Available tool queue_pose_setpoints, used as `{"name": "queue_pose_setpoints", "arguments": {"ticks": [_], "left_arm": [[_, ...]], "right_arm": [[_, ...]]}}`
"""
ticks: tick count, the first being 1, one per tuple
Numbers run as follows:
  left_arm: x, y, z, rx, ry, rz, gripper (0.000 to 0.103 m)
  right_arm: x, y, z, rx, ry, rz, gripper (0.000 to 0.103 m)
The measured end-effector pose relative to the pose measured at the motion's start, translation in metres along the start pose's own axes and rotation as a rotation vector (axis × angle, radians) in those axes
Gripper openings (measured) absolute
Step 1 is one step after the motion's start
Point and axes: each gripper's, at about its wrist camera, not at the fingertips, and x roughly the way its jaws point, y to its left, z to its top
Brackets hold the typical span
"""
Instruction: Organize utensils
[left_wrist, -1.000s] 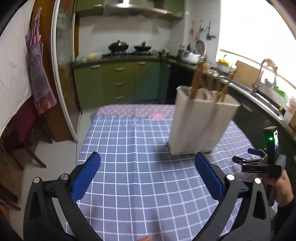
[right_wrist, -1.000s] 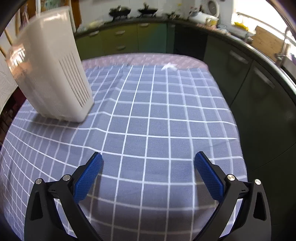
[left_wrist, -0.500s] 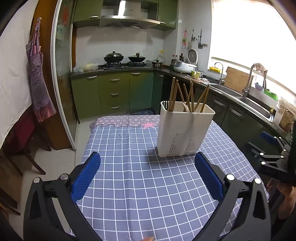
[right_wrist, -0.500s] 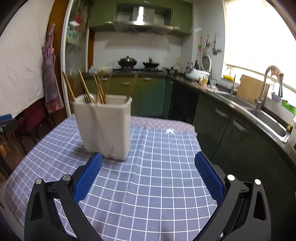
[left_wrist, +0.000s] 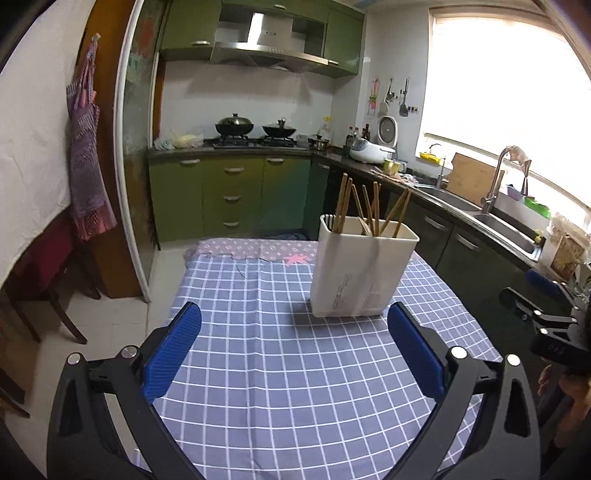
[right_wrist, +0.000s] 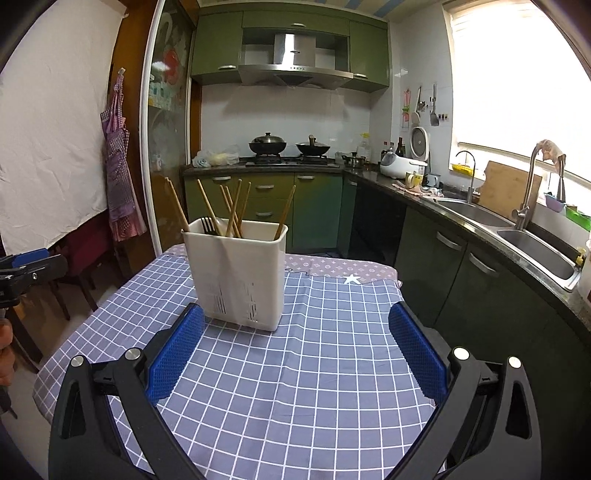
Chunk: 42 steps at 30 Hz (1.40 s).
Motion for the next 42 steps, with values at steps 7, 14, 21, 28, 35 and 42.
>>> {"name": "queue_pose_setpoints", "arguments": {"ticks": [7, 14, 21, 28, 35, 42], "left_arm": [[0.002, 0.007, -0.003, -0.015, 0.028, 0.041, 0.096], [0.002, 0.011, -0.005, -0.016, 0.04, 0.052, 0.096], [0.001, 0.009, -0.006, -0.011, 0.05, 0.047, 0.096], [0.004, 0.009, -0.006, -0.008, 0.062, 0.045, 0.096], [0.005, 0.008, -0.006, -0.007, 0.066, 0.043, 0.096], [0.022, 0.012, -0.009, -0.008, 0.089, 0.042, 0.096]], "right_arm": [[-0.01, -0.002, 0.003, 0.009, -0.015, 0.006, 0.099], [-0.011, -0.001, 0.004, 0.009, -0.017, 0.014, 0.099], [-0.009, 0.0, 0.005, 0.006, -0.013, 0.02, 0.099], [-0.008, 0.001, 0.005, 0.008, -0.009, 0.026, 0.099], [-0.006, 0.003, 0.004, 0.008, -0.006, 0.032, 0.099], [0.003, 0.002, 0.001, 0.002, 0.001, 0.036, 0.099]]}}
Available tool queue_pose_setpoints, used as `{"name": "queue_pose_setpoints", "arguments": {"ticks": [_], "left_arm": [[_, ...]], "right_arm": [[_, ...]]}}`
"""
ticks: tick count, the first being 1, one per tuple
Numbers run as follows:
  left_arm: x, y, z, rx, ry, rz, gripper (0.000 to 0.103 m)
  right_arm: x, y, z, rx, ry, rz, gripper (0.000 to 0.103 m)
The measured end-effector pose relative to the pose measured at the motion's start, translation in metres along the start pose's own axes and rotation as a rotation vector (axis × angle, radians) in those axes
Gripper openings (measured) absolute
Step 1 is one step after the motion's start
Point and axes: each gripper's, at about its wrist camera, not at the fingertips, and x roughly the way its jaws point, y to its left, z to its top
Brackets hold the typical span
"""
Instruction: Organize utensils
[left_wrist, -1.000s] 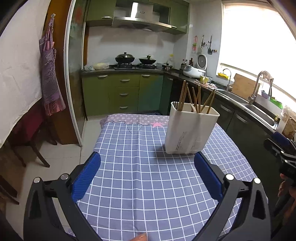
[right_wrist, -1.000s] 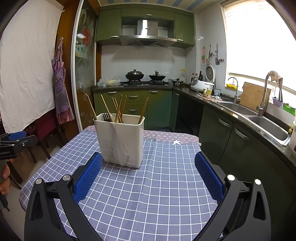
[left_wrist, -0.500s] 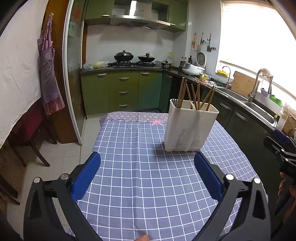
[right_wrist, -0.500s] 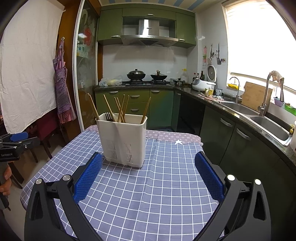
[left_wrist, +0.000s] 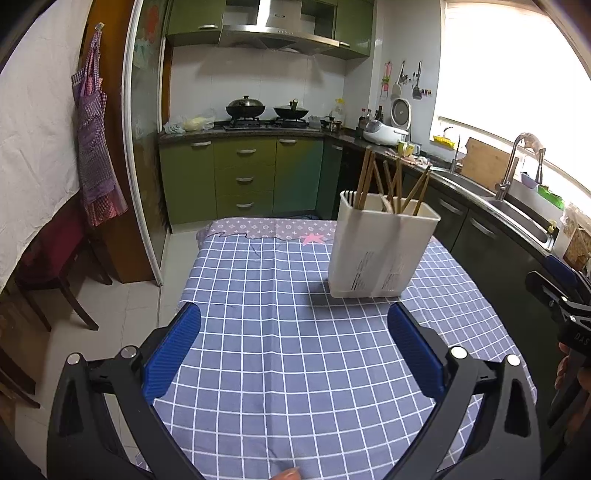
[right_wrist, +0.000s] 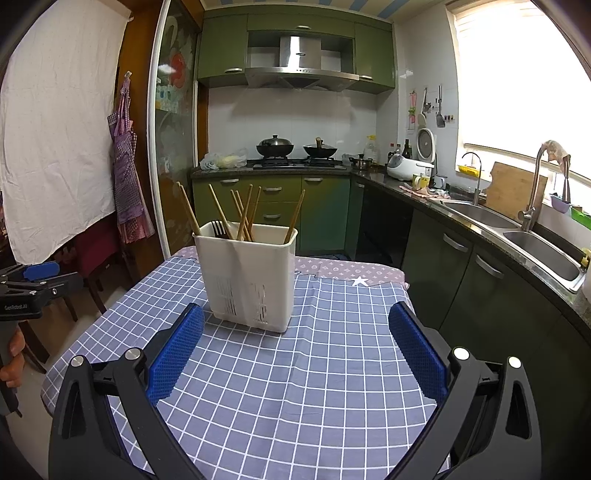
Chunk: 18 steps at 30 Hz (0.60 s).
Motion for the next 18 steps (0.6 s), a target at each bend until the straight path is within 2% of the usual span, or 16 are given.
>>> {"name": "queue_pose_setpoints", "arguments": {"ticks": [2, 4, 6, 9, 12, 18], "left_arm": [[0.02, 0.004, -0.002, -0.01, 0.023, 0.006, 0.096], [0.046, 0.009, -0.005, -0.015, 0.056, 0.024, 0.096], [0.07, 0.013, -0.009, -0.016, 0.089, 0.051, 0.096], [0.094, 0.02, -0.016, -0.029, 0.105, 0.085, 0.096], [0.105, 0.028, -0.018, -0.056, 0.106, 0.085, 0.096], [0.098, 0.026, -0.016, -0.049, 0.074, 0.075, 0.096]], "right_arm": [[0.02, -0.008, -0.006, 0.012, 0.033, 0.003, 0.099], [0.05, -0.02, -0.016, 0.025, 0.103, -0.001, 0.099], [0.085, -0.035, -0.029, 0.044, 0.189, -0.028, 0.099], [0.115, -0.051, -0.045, 0.056, 0.249, -0.066, 0.099], [0.127, -0.059, -0.057, 0.077, 0.268, -0.067, 0.099], [0.119, -0.052, -0.057, 0.068, 0.227, -0.049, 0.099]]}}
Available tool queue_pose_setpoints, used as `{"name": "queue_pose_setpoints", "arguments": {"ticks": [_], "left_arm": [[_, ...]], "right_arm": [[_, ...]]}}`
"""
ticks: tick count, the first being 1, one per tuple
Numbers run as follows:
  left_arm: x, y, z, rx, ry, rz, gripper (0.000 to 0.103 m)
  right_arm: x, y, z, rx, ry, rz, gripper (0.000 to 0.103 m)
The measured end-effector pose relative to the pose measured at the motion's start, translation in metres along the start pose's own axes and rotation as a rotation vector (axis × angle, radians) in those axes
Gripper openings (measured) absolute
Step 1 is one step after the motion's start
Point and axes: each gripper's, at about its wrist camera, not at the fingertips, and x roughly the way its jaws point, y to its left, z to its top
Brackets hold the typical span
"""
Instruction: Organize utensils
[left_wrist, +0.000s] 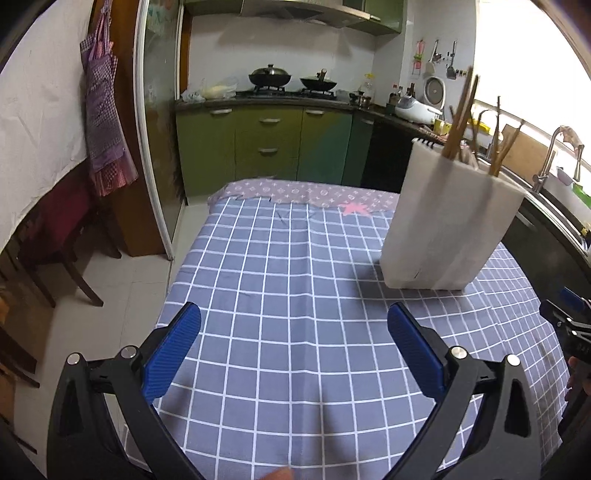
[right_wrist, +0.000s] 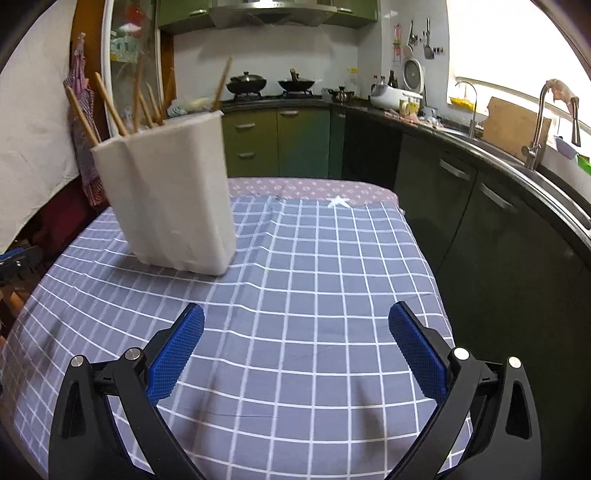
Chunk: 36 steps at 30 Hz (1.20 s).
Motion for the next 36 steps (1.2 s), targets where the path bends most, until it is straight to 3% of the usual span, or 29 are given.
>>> {"name": "queue_pose_setpoints", "arguments": {"ticks": [8, 18, 36], "left_arm": [[-0.043, -0.008, 0.005, 0.015, -0.093, -0.02, 0.096], [-0.066, -0.014, 0.007, 0.02, -0.121, -0.019, 0.096], [-0.068, -0.02, 0.011, 0.037, -0.104, -0.024, 0.096]], "right_arm": [[-0.051, 0.015, 0.008, 0.003, -0.101, 0.057, 0.099], [-0.092, 0.031, 0.011, -0.028, -0.152, 0.075, 0.099], [-0.099, 0.032, 0.007, -0.034, -0.151, 0.08, 0.099]]}}
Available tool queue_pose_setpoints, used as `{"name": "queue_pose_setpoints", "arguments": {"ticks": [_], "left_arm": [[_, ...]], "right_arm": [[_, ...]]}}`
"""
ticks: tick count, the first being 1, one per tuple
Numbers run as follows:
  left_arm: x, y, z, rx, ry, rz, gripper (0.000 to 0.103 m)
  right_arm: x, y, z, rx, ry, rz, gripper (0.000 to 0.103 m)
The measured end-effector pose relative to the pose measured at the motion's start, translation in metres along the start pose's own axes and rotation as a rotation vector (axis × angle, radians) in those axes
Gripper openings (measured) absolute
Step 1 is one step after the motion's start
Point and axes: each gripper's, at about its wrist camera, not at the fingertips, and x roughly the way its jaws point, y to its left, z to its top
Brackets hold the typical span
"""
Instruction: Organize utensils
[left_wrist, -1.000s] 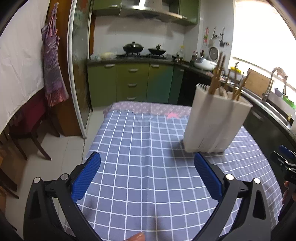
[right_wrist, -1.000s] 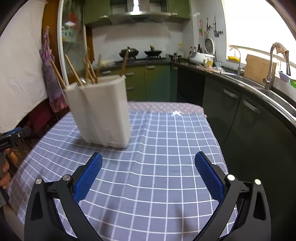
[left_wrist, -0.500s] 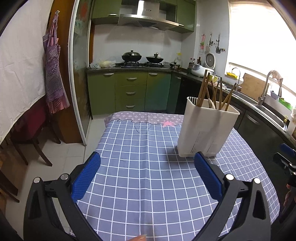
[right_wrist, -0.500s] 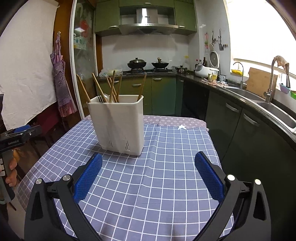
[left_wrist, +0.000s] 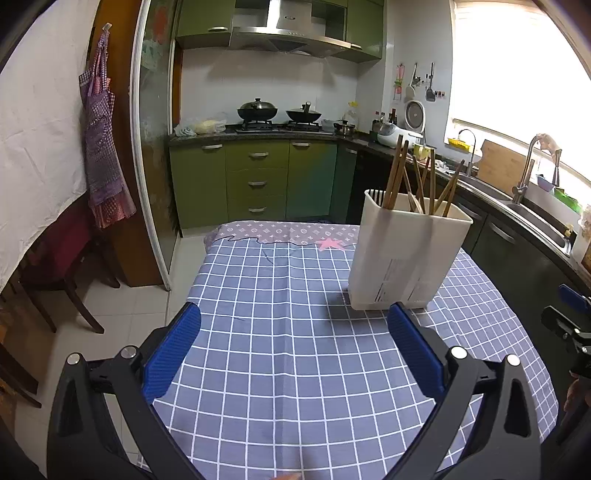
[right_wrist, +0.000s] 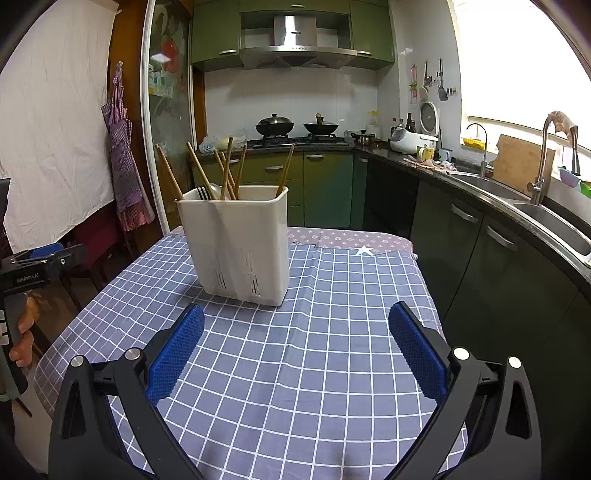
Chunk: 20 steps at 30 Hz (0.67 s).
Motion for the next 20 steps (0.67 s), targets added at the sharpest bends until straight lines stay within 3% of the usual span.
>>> {"name": "queue_pose_setpoints", "arguments": {"ticks": [6, 13, 15, 20], "left_arm": [[0.002, 0.003, 0.0, -0.015, 0.0, -0.026, 0.096], [0.003, 0.002, 0.002, 0.01, -0.019, 0.021, 0.096], [0.003, 0.004, 0.002, 0.015, -0.023, 0.072, 0.096], [0.007, 0.011, 0.001, -0.007, -0.01, 0.074, 0.096]], "right_arm": [[0.001, 0.0, -0.001, -0.001, 0.002, 0.003, 0.099], [0.002, -0.001, -0.002, -0.005, 0.003, 0.003, 0.099], [0.002, -0.002, -0.002, -0.002, 0.004, 0.001, 0.099], [0.002, -0.005, -0.001, 0.001, 0.003, -0.002, 0.099]]}}
